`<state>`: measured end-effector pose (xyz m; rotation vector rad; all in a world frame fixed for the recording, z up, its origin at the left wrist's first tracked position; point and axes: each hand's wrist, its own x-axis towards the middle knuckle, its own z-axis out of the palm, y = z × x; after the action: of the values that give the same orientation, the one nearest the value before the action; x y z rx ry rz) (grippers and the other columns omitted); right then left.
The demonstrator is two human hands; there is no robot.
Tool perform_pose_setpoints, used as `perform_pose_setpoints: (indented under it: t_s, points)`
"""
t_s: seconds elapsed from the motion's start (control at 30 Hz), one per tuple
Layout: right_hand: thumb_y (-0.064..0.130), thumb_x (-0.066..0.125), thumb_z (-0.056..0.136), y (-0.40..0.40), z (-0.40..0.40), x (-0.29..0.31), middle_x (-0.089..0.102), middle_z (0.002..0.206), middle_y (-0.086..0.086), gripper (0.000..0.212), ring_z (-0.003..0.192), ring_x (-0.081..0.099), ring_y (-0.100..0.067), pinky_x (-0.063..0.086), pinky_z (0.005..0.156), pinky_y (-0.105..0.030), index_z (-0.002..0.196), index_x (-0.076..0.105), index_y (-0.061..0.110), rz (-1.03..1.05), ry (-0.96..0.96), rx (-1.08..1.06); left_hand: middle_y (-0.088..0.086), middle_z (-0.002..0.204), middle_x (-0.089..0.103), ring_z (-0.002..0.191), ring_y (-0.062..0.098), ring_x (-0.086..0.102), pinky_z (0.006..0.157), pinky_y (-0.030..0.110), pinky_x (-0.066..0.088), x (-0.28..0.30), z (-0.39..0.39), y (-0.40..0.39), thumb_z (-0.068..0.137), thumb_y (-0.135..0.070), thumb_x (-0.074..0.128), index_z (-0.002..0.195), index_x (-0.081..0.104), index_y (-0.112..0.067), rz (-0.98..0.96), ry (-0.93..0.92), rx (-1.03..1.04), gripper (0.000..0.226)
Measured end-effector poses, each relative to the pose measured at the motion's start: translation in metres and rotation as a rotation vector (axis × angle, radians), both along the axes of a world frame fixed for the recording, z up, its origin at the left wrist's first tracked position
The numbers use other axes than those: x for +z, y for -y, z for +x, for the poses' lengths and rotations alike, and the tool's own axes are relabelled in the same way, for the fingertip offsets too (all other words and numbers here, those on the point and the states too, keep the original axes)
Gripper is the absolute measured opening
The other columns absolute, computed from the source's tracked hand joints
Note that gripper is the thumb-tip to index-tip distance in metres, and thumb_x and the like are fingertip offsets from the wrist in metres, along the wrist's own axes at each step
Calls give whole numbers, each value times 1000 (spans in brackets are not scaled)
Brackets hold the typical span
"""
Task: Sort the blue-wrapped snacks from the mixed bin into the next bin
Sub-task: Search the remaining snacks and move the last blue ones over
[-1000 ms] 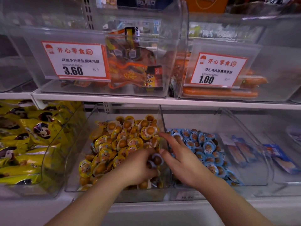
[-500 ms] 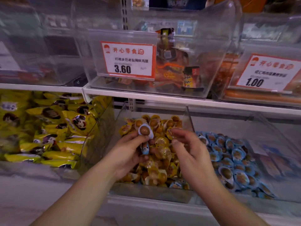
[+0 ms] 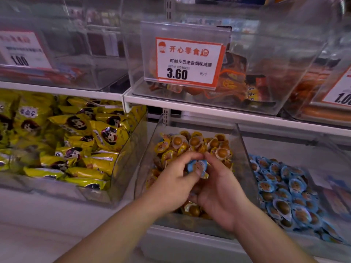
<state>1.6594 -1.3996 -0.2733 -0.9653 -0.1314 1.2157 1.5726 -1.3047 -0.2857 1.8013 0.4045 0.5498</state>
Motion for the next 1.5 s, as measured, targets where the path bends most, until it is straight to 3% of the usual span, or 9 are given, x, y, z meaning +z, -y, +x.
perform_pose_setpoints:
  t_s: [0.13, 0.23, 0.37, 0.5, 0.67, 0.8, 0.93, 1.13, 1.5]
  points:
    - [38, 52, 99, -2, -6, 4, 68, 126, -15, 41, 117, 65, -30, 45, 108, -48, 129, 65, 12, 48, -45, -146, -15, 155, 36, 142, -13, 18, 120, 32, 25, -12, -1, 11, 96, -35, 58, 151, 6, -54, 508, -105, -15, 77]
    - [31, 62, 95, 8, 2, 10, 72, 116, -9, 34, 89, 72, -19, 55, 80, -34, 123, 70, 13, -23, 108, -167, -13, 164, 14, 145, -14, -6, 124, 38, 10, -8, -1, 16, 92, -55, 49, 155, 0, -41, 645, -11, -24, 82]
    - [12, 61, 92, 42, 34, 33, 64, 85, -11, 23, 63, 64, -17, 34, 35, -20, 111, 69, 2, 44, 354, -267, -17, 155, 36, 144, 1, 30, 114, 33, 31, -2, -2, 14, 96, -55, 46, 151, 31, -34, 330, 127, -82, 61]
    - [22, 64, 81, 82, 74, 36, 69, 67, -5, 15, 59, 61, -21, 39, 36, -27, 89, 77, 19, -175, 910, -496, -13, 104, 71, 98, 4, 66, 89, 41, 54, -8, 7, 20, 99, -34, 52, 110, 69, -34, 240, -108, -198, 20]
    - [43, 60, 91, 119, 114, 4, 73, 80, 5, 20, 67, 68, -10, 52, 52, -23, 88, 72, 28, -662, 1390, -294, -11, 129, 61, 118, 9, 55, 101, 36, 45, -16, 24, 30, 104, -42, 41, 132, 59, -34, 610, -541, -507, 34]
    - [46, 54, 96, 128, 118, -13, 72, 98, 6, 32, 91, 67, -11, 45, 70, -24, 101, 74, 22, -677, 1505, -284, -7, 146, 51, 129, 13, 49, 108, 31, 40, -16, 48, 31, 101, -36, 49, 144, 48, -33, 653, -734, -595, 43]
    - [41, 55, 97, 123, 111, -15, 62, 88, 22, 25, 79, 56, 11, 39, 67, 2, 100, 75, 26, -552, 1538, -293, -7, 145, 51, 127, 14, 51, 108, 32, 42, -14, 68, 29, 94, -46, 60, 144, 48, -34, 696, -853, -648, 52]
    - [44, 51, 98, 124, 114, -15, 74, 86, 8, 29, 79, 66, -8, 54, 69, -32, 100, 74, 25, -515, 1484, -331, -9, 124, 64, 111, 12, 60, 99, 35, 48, -18, 77, 36, 93, -62, 51, 126, 60, -31, 641, -818, -697, 47]
    - [36, 52, 100, 112, 107, -12, 69, 76, 8, 25, 62, 62, -6, 44, 54, -17, 90, 71, 23, -427, 1476, -287, -7, 113, 65, 104, 10, 59, 98, 32, 48, -8, 63, 28, 74, -72, 58, 113, 59, -48, 251, -788, -752, 46]
